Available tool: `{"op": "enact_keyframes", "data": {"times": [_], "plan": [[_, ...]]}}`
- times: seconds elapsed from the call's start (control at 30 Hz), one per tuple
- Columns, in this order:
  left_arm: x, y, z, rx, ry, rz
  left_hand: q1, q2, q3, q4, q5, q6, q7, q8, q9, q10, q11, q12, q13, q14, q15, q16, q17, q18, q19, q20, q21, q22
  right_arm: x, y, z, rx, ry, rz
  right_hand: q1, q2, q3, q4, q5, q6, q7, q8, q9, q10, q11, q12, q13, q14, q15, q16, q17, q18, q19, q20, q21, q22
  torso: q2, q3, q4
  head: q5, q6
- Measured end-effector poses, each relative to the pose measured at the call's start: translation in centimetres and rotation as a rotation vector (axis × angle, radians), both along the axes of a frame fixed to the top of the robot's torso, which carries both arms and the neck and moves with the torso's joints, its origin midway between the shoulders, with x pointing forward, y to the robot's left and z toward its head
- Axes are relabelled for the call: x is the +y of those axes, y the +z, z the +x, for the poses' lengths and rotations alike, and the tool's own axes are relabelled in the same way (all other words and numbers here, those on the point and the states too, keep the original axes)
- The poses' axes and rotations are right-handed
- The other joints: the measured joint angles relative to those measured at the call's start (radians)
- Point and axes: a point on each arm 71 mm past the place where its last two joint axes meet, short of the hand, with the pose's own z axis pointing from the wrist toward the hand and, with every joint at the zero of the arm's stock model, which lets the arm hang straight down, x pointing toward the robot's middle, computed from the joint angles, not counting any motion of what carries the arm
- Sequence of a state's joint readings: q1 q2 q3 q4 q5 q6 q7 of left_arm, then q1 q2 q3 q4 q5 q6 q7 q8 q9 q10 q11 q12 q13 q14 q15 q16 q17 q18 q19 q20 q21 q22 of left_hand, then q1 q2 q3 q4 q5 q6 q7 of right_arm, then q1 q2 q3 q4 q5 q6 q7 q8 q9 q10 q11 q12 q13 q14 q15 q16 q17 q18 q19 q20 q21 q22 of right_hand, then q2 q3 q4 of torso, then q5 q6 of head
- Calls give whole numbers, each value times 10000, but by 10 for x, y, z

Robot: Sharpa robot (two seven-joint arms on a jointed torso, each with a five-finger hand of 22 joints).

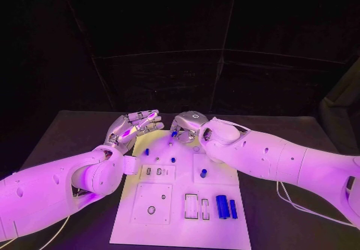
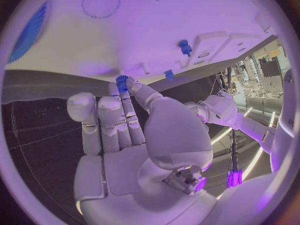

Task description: Assemble the parts on the task board

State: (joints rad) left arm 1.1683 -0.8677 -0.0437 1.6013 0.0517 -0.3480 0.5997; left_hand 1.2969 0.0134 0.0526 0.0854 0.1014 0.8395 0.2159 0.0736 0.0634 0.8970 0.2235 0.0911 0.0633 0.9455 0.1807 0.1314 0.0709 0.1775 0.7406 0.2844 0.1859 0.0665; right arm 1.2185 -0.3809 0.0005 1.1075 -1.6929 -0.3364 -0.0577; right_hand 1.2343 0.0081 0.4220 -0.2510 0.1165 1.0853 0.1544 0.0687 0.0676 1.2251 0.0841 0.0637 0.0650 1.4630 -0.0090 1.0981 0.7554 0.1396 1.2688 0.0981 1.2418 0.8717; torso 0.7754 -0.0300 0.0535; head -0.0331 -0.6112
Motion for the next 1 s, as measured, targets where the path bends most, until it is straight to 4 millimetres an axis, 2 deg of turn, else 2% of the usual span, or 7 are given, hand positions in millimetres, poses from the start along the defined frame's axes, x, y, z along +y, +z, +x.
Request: {"op": "enact_keyframes", "data": {"times": [0.23, 0.43, 0.5, 0.57, 0.7, 0.83, 1.0], "plan": [[0, 0, 0, 5, -14, -3, 0, 0, 0, 0, 0, 0, 0, 0, 0, 0, 0, 0, 0, -17, 17, -41, 1, 0, 0, 0, 0, 0, 3, -1, 1, 67, -48, -260, -69, -73, 48, 48, -57, -23, 14, -2, -10, -74, 1, 0, 2, 0, 0, -1, -76, 1, -57, -19, 0, -17, 12, 1, 0, 28, -23], [0, 0, 0, 9, -15, 0, 0, 0, 0, 0, 0, 0, 0, 0, 1, 0, 0, 0, 0, -36, 35, -41, 1, 0, 0, 0, 0, 0, 3, -2, 2, 62, -146, -383, -267, -503, 83, 190, -451, -466, 150, -42, -33, -800, 143, 4, -32, -292, 176, -538, -918, 1, -535, 90, -299, -732, 23, 4, -12, 38, -14], [0, 0, 0, 8, -20, 0, 0, 0, 0, 0, 0, 0, 0, 0, 1, 0, 0, 0, 0, -36, 35, -41, 1, 0, 0, 0, -37, 0, 2, -2, 2, 52, -184, -409, -273, -754, -71, 334, -522, -853, 211, -42, -41, -1312, 240, 4, -32, -539, 239, -1115, -1724, 11, -922, 174, -709, -1440, 25, 5, -14, 43, -10], [0, 0, 0, 9, -22, 2, 0, 0, 0, 0, 0, 0, 0, 0, 1, 0, 0, 0, 0, -36, 35, -41, 1, 0, 0, 0, -38, 1, 2, -2, 2, 26, -202, -414, -208, -919, -483, 505, -522, -1431, 229, -41, -44, -1982, 310, 4, -29, -670, 272, -1620, -2378, 164, -1252, 236, -1119, -2060, 31, 5, -13, 43, 0], [1, 0, 0, 20, -21, 7, 0, -1, 0, 0, 0, 0, 0, 0, 1, 0, 0, 0, 0, -36, 35, -41, 1, 0, 0, 0, -38, 0, 1, 0, 0, -95, -147, -308, 37, -1126, -1316, 944, -522, -1958, 223, -41, -32, -2450, 298, 98, -9, -683, 285, -1986, -2818, 163, -1381, 263, -1473, -2535, 33, 9, -17, 51, 17], [2, 0, 1, 29, -11, 17, 1, -1, 0, 0, 0, 0, 0, 0, 1, 0, 0, 0, 1, -36, 35, -41, 1, 0, 0, 0, -38, 1, -11, 3, -5, -261, -129, -129, 294, -999, -1657, 1234, -342, -1965, 216, -41, -5, -2261, 251, 359, 29, -563, 246, -1980, -2776, 163, -1314, 206, -1476, -2513, 34, 22, -29, 66, 31], [5, 0, 0, 49, 31, 43, 1, -1, 0, 0, 0, 0, 0, 0, 1, 0, 0, 0, 1, -36, 35, -41, 1, -1, 0, 0, -38, 1, -50, 9, -14, -253, -437, 279, 287, -941, -1818, 1552, 123, -1379, 144, 145, 73, -723, 74, 1156, 276, -309, 102, -1431, -2059, 161, -854, 122, -1085, -1898, 12, 32, -73, 109, 50]]}}
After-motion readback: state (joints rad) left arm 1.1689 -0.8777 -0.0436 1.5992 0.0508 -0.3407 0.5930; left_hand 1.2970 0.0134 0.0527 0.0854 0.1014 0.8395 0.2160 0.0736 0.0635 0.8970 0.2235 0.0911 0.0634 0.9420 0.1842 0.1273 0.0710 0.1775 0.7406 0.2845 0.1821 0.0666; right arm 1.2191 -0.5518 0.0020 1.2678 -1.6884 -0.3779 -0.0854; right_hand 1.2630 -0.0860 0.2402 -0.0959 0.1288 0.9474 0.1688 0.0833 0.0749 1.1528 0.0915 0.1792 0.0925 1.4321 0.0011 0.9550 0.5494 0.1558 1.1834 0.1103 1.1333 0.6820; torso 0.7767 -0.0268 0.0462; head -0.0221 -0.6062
